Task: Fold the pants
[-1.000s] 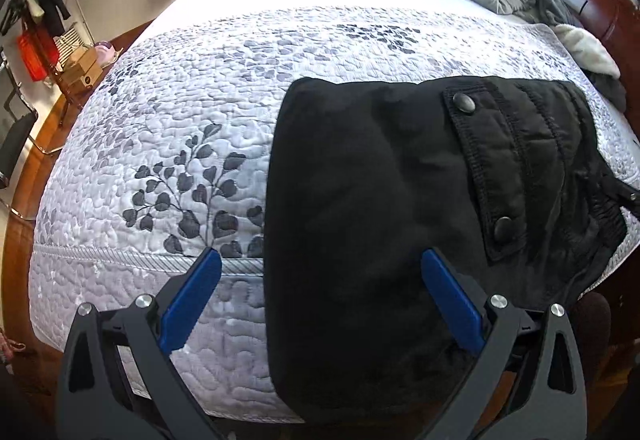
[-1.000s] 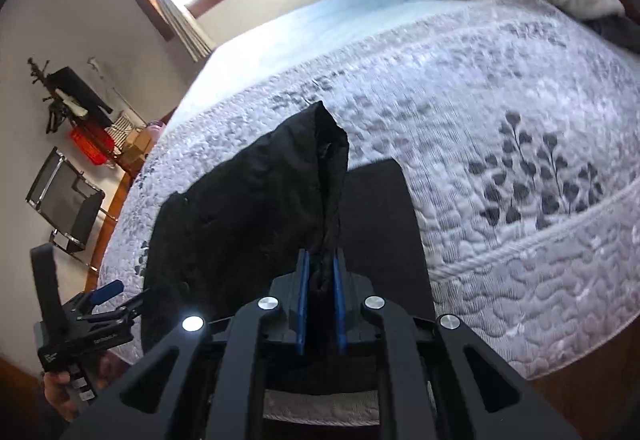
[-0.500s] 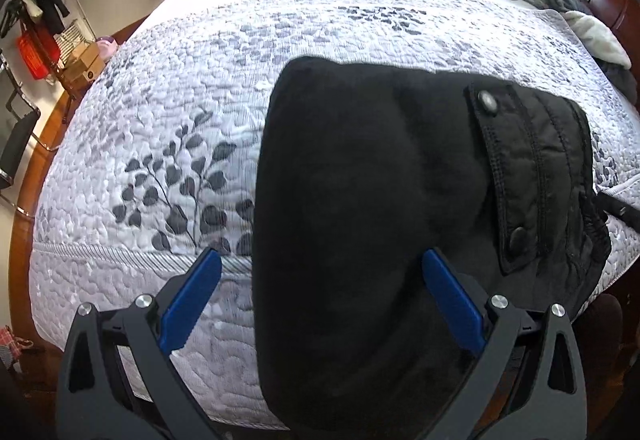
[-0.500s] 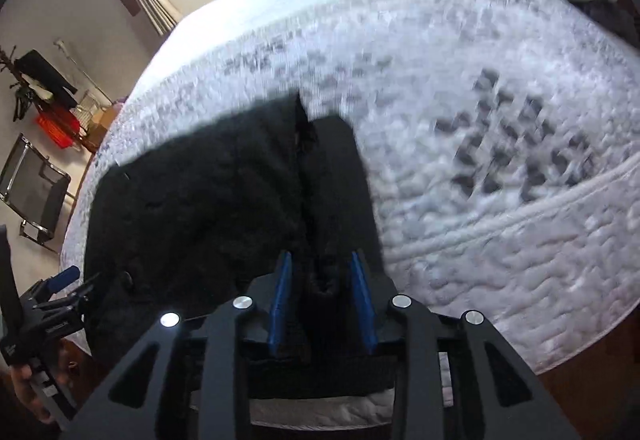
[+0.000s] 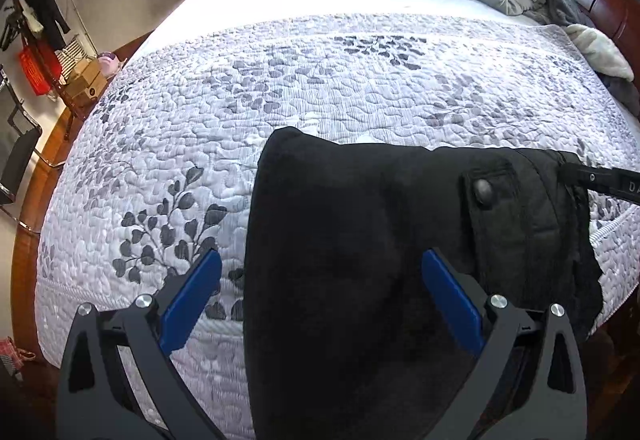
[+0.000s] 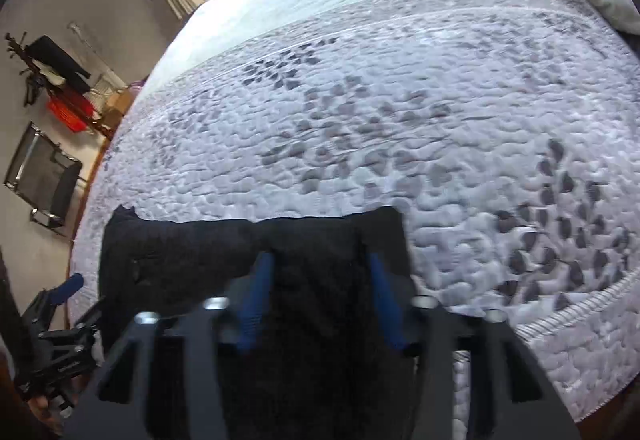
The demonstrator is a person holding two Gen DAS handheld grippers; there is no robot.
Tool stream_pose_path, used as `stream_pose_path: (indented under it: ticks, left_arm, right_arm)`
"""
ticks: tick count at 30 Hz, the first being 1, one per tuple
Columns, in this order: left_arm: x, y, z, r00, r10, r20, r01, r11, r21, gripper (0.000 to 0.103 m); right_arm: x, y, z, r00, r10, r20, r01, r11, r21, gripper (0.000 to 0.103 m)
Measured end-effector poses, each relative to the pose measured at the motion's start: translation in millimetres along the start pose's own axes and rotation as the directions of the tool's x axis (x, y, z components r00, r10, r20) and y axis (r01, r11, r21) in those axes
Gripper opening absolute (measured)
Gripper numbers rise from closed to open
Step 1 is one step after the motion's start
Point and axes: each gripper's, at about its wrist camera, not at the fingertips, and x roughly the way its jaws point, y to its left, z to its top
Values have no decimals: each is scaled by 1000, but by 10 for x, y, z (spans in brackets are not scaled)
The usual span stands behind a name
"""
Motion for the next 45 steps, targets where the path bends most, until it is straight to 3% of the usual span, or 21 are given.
stream_pose_path:
  ticks: [2, 5, 9, 12, 15, 19, 27, 33, 38, 45]
  left_arm:
    - [92, -3, 17, 1000, -5, -19, 5, 1000, -12, 100]
    - [167, 12, 26, 999, -22, -33, 21, 999, -34, 101]
    - [232, 11, 70, 997, -64, -48, 61, 996, -60, 101]
    - [301, -49, 96, 996, -66, -59, 63, 996, -58, 101]
    - [350, -90, 97, 997, -49, -61, 47, 998, -41, 101]
    - [316, -37, 73, 996, -57, -66, 54, 998, -43, 101]
    - [52, 89, -110, 999, -29, -42, 27, 999, -40, 100]
    - [-75, 69, -296, 1000, -20, -21, 19, 999, -41, 100]
    - [27, 34, -384, 999, -13, -35, 12, 1000, -27, 100]
    - [-112, 146, -462, 1000, -3, -27, 2, 999, -40, 100]
  right_arm:
    - [17, 35, -18, 1000, -5, 6, 5, 1000, -21, 15]
    - [-24, 136, -8, 999, -28, 39, 31, 997, -76, 11]
    - [-65, 69, 92, 997, -37, 70, 39, 999, -26, 11]
    - [131, -12, 109, 996, -88, 20, 88, 996, 4, 12]
    - [299, -104, 42, 996, -85, -11, 85, 996, 35, 17]
    - [127, -122, -30, 994, -108, 35, 107, 994, 21, 38]
    - [-393, 9, -492, 987, -116, 109, 121, 992, -37, 36]
    - [-376, 108, -843, 992, -110, 67, 114, 991, -75, 32]
    - [-250, 6, -893, 992, -117, 42, 119, 992, -46, 28]
    - [-481, 138, -961, 991, -107, 77, 113, 991, -71, 32]
